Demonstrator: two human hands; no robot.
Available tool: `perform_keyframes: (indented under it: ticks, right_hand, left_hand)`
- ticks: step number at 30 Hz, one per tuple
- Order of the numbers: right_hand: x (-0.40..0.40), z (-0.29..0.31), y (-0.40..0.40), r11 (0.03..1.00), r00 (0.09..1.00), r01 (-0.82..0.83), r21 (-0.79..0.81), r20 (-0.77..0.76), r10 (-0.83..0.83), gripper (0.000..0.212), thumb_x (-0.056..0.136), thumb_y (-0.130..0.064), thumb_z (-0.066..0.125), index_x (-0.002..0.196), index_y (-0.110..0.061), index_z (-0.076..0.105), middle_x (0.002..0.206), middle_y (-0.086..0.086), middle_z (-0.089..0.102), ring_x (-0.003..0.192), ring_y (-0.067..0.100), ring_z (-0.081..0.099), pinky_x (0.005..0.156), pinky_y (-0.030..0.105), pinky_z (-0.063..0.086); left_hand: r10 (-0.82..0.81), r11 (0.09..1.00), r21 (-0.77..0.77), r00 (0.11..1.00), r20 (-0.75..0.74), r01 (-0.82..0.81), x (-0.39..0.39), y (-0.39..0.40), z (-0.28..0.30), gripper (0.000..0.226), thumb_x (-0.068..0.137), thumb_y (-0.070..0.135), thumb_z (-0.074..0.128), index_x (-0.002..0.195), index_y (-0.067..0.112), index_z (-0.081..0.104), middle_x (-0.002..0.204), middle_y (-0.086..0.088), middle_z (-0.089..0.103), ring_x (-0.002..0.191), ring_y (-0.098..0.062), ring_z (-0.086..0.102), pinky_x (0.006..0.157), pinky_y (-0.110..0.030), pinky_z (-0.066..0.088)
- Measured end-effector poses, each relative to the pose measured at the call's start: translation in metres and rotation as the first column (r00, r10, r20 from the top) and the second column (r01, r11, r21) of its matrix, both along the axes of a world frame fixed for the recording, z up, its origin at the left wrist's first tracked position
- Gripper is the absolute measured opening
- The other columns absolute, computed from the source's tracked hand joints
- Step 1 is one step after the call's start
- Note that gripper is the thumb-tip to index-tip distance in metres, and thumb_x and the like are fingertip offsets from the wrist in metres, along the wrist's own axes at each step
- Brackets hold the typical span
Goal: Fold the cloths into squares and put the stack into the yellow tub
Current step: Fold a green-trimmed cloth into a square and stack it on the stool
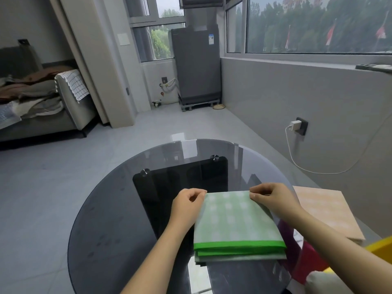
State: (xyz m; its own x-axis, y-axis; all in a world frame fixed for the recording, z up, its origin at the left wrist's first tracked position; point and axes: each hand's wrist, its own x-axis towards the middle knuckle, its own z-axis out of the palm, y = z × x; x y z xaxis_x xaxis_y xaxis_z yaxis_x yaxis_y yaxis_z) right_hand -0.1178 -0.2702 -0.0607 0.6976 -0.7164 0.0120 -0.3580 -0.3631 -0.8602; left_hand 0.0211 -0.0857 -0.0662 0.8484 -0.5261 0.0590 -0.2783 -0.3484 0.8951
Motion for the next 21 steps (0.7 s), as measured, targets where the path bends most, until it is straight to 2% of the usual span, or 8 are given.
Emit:
perform_keyframes:
  ticks: [3,6,8,10,13,15,18,21]
  right_hand:
    - [0.001,-0.004,0.002,0.991,0.998,-0.02,-0.131,-0.066,0.011,0.014,0.079,-0.021,0.073,0.092,-0.02,0.073,0.089,-0.006,0.07,0.086,0.011,0.064,0.082,0.026,0.05]
    - [0.001,-0.006,0.008,0.949,0.992,-0.063,-0.308,-0.123,0.026,0.02,0.084,-0.02,0.067,0.103,-0.015,0.07,0.103,-0.001,0.065,0.088,0.013,0.059,0.081,0.02,0.043]
    - [0.0,-0.006,0.017,0.917,0.986,-0.114,-0.381,-0.159,0.056,0.025,0.088,-0.023,0.062,0.11,-0.016,0.068,0.11,0.0,0.058,0.096,0.016,0.055,0.083,0.019,0.039]
    - [0.0,-0.004,0.028,0.886,0.972,-0.171,-0.431,-0.221,0.08,0.033,0.092,-0.032,0.053,0.123,-0.021,0.059,0.114,0.0,0.05,0.108,0.019,0.046,0.09,0.024,0.039]
    - [0.0,-0.005,0.042,0.791,0.917,-0.25,-0.559,-0.398,0.009,0.045,0.098,-0.041,0.032,0.142,-0.032,0.034,0.132,0.002,0.038,0.121,0.022,0.034,0.1,0.032,0.033]
    - [0.0,-0.008,0.048,0.759,0.881,-0.284,-0.586,-0.472,-0.035,0.052,0.097,-0.046,0.019,0.147,-0.032,0.019,0.143,0.003,0.029,0.129,0.024,0.028,0.106,0.034,0.024]
    - [-0.001,-0.016,0.053,0.776,0.842,-0.325,-0.541,-0.538,-0.023,0.068,0.086,-0.054,-0.004,0.149,-0.031,0.003,0.155,0.005,0.01,0.142,0.025,0.009,0.116,0.036,0.007]
    - [-0.001,-0.02,0.051,0.794,0.822,-0.345,-0.5,-0.569,0.0,0.059,0.095,-0.051,0.008,0.149,-0.03,-0.006,0.158,0.006,-0.007,0.145,0.023,-0.007,0.117,0.038,-0.006]
  left_hand:
    - [-0.03,0.997,0.076,0.993,0.111,0.022,-0.003,-0.002,-0.001,0.014,0.09,0.025,0.059,0.095,0.027,0.072,0.095,0.007,0.053,0.083,-0.006,0.053,0.072,-0.011,0.039]
    - [-0.083,0.974,0.224,0.973,0.217,0.033,-0.009,-0.006,-0.002,0.023,0.09,0.033,0.056,0.108,0.028,0.069,0.095,0.007,0.047,0.099,-0.011,0.044,0.089,-0.023,0.041]
    - [-0.151,0.904,0.426,0.91,0.386,-0.03,-0.017,-0.009,0.002,0.03,0.091,0.042,0.05,0.111,0.028,0.067,0.099,0.006,0.044,0.102,-0.013,0.038,0.094,-0.028,0.039]
    - [-0.223,0.83,0.547,0.832,0.507,-0.112,-0.028,-0.014,0.007,0.037,0.092,0.044,0.042,0.111,0.021,0.064,0.114,0.002,0.043,0.112,-0.018,0.035,0.102,-0.032,0.033]
    - [-0.328,0.795,0.607,0.844,0.425,0.003,-0.039,-0.023,0.002,0.05,0.097,0.039,0.033,0.141,0.014,0.04,0.156,-0.003,0.017,0.144,-0.021,0.009,0.118,-0.034,0.008]
    - [-0.41,0.753,0.653,0.836,0.364,0.085,-0.044,-0.025,-0.006,0.055,0.1,0.037,0.024,0.151,0.022,0.014,0.16,-0.001,0.001,0.147,-0.018,-0.006,0.118,-0.034,-0.005]
    - [-0.451,0.719,0.692,0.8,0.395,0.064,-0.043,-0.025,-0.015,0.055,0.1,0.039,0.017,0.152,0.028,0.001,0.16,0.0,-0.008,0.146,-0.017,-0.013,0.117,-0.036,-0.012]
    - [-0.461,0.699,0.713,0.795,0.395,0.052,-0.041,-0.025,-0.018,0.058,0.097,0.045,0.009,0.151,0.027,-0.003,0.159,0.0,-0.01,0.146,-0.016,-0.015,0.118,-0.037,-0.012]
